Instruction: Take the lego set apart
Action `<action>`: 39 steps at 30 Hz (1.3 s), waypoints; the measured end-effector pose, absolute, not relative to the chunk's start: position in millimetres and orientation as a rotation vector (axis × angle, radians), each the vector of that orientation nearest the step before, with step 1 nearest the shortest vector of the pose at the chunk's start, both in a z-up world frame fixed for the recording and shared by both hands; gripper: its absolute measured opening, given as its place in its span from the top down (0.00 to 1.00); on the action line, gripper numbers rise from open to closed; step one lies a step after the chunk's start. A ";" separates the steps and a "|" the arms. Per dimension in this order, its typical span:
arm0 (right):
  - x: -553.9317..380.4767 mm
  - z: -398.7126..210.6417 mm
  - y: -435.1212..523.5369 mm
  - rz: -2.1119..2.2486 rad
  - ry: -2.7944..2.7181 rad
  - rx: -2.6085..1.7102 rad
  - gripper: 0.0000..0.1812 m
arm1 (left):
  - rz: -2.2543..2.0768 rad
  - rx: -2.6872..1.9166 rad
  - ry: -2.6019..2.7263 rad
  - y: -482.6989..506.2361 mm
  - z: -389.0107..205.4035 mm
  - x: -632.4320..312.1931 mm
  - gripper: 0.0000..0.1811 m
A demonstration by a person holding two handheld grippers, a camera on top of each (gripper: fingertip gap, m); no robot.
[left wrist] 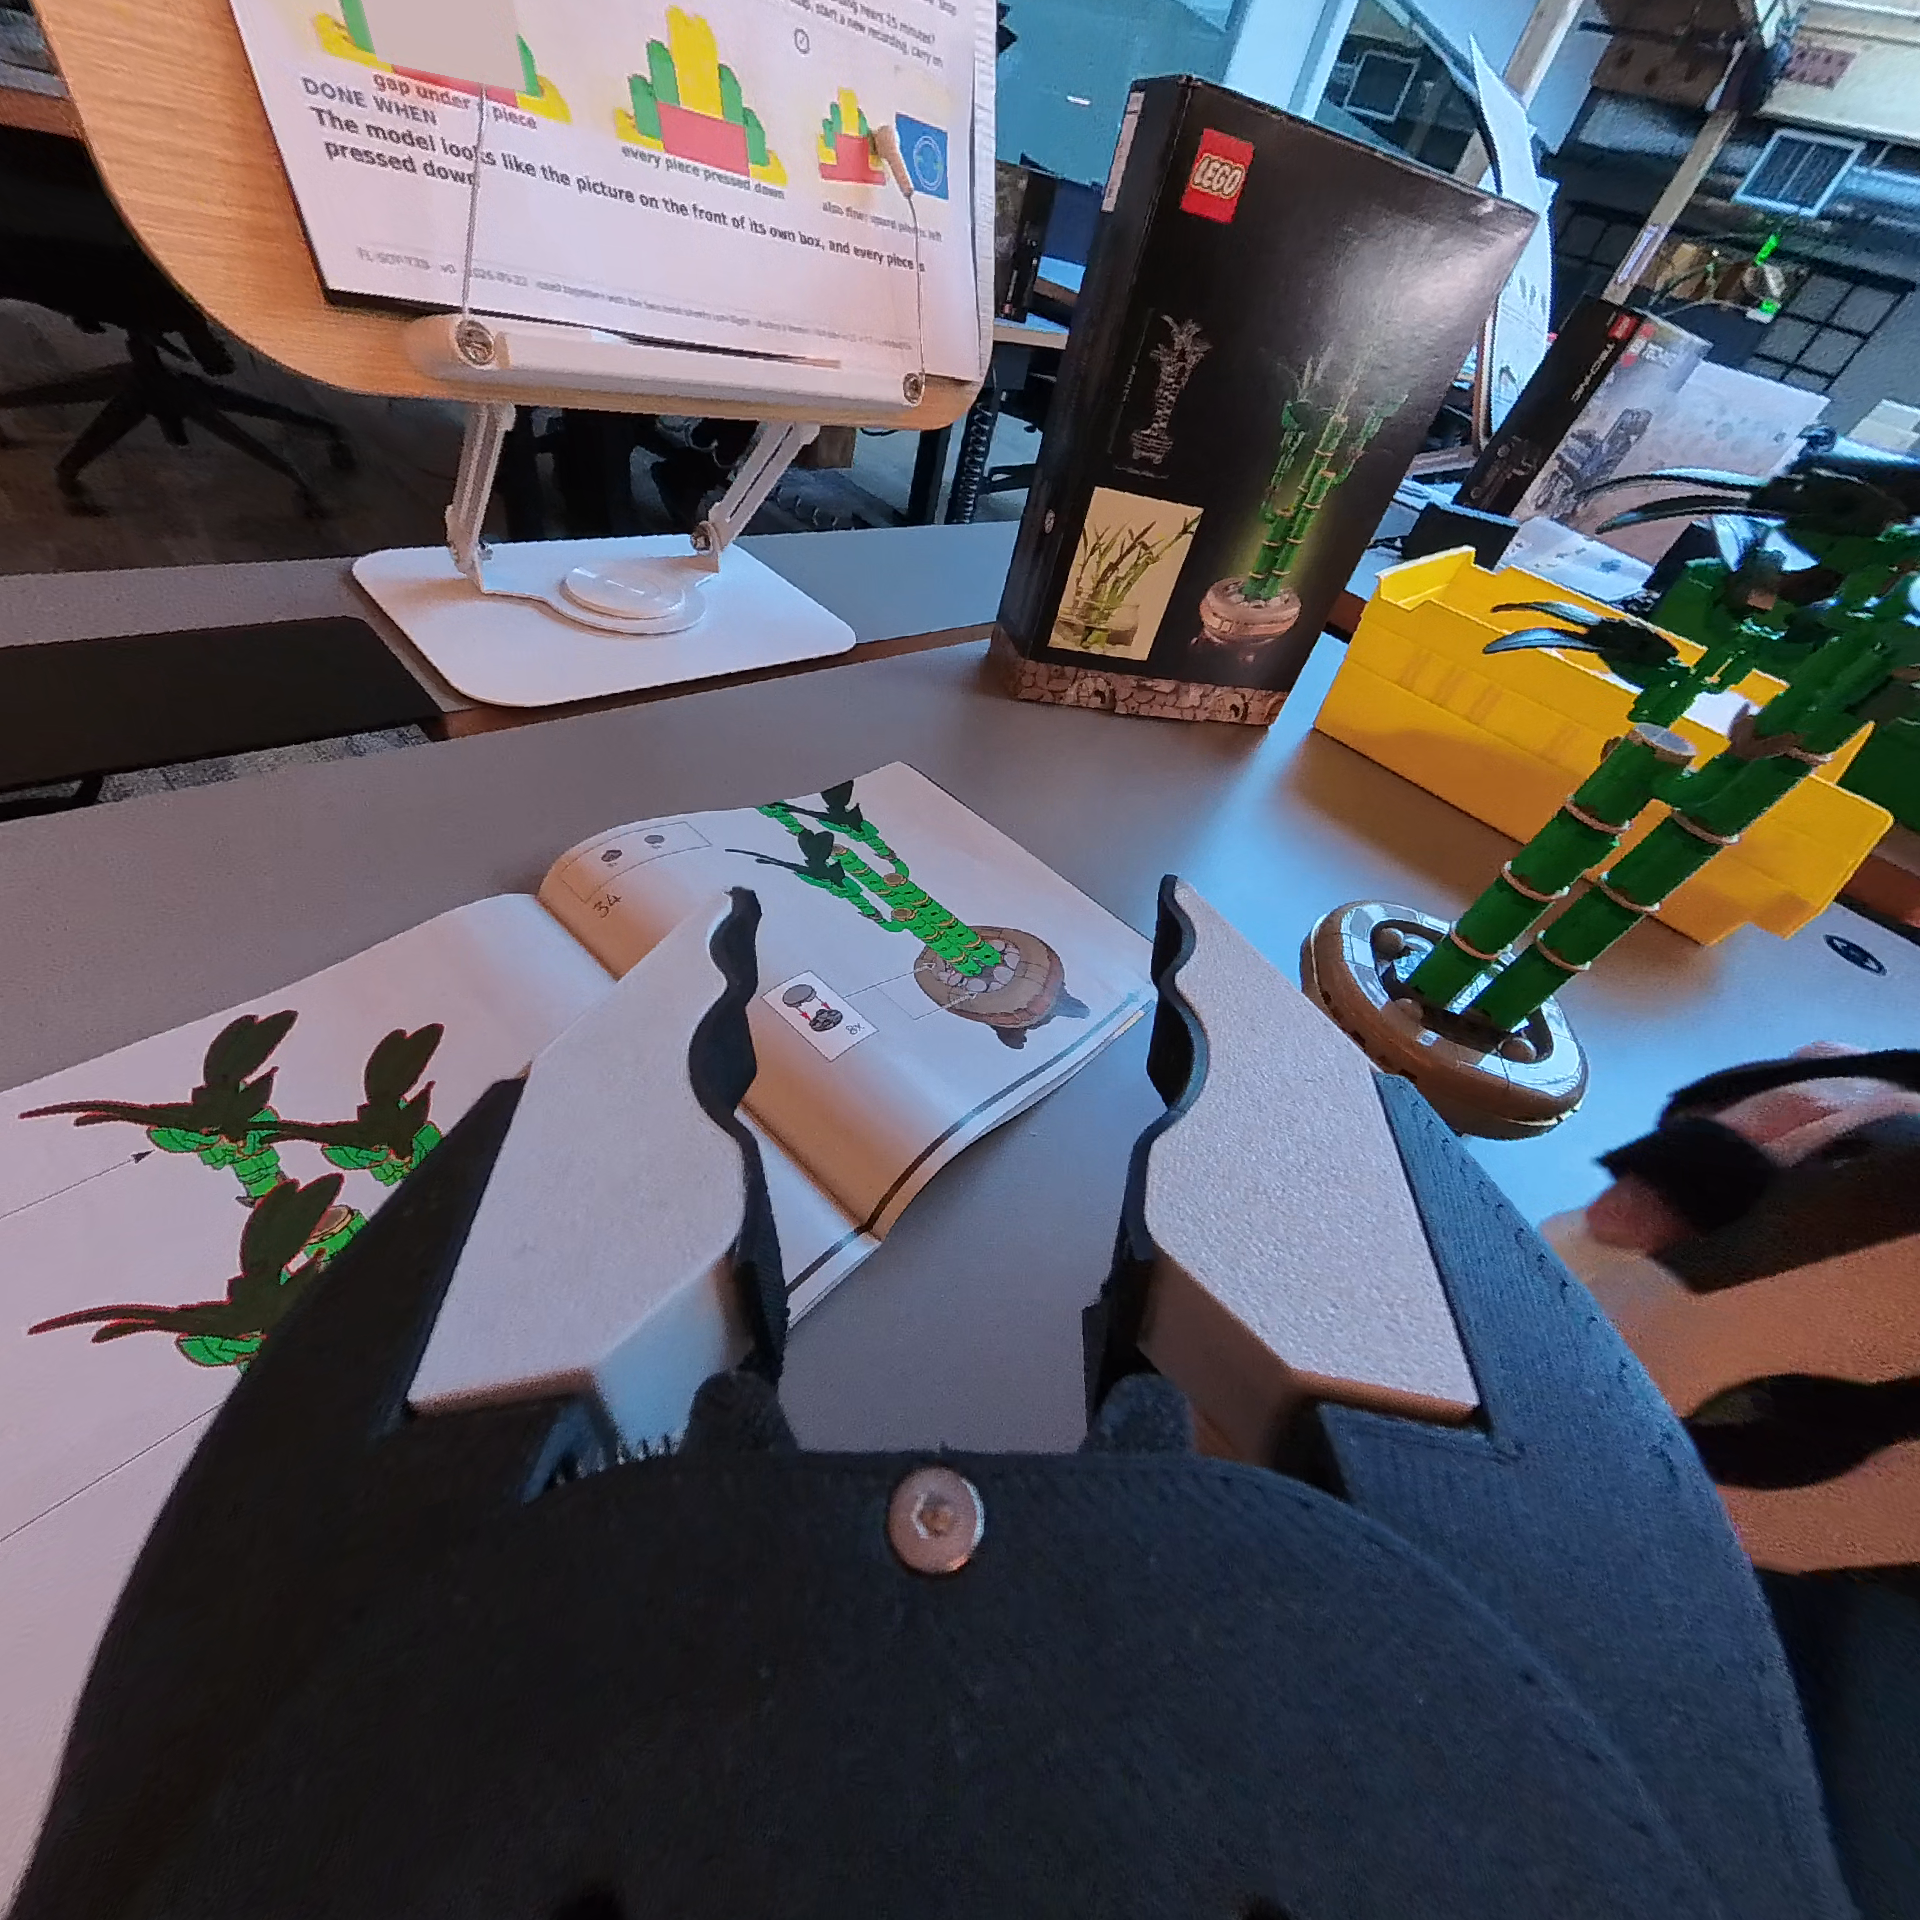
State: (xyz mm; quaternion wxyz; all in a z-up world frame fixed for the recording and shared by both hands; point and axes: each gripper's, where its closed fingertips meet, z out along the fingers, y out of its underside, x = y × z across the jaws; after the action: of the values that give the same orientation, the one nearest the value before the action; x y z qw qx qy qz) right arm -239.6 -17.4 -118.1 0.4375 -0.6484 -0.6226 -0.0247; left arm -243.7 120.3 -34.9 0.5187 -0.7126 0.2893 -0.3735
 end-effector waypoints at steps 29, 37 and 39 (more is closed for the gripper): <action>-32.1 -64.6 -4.3 0.109 -0.985 -1.782 0.92 | -0.943 -1.704 0.671 117.2 -31.8 -241.9 0.58; -44.2 -91.3 11.4 0.254 -1.363 -1.796 0.90 | -0.933 -1.728 0.684 119.9 -40.0 -240.8 0.58; -40.8 -96.5 16.6 0.269 -1.385 -1.814 0.90 | -0.934 -1.734 0.697 118.9 -42.3 -239.0 0.58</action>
State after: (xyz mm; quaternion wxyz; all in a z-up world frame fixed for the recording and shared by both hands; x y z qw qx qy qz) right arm -40.8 16.6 -96.5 0.4095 -0.7201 -0.5498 0.1069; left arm -239.0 118.9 -42.3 0.5022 -0.7176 0.2885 -0.3867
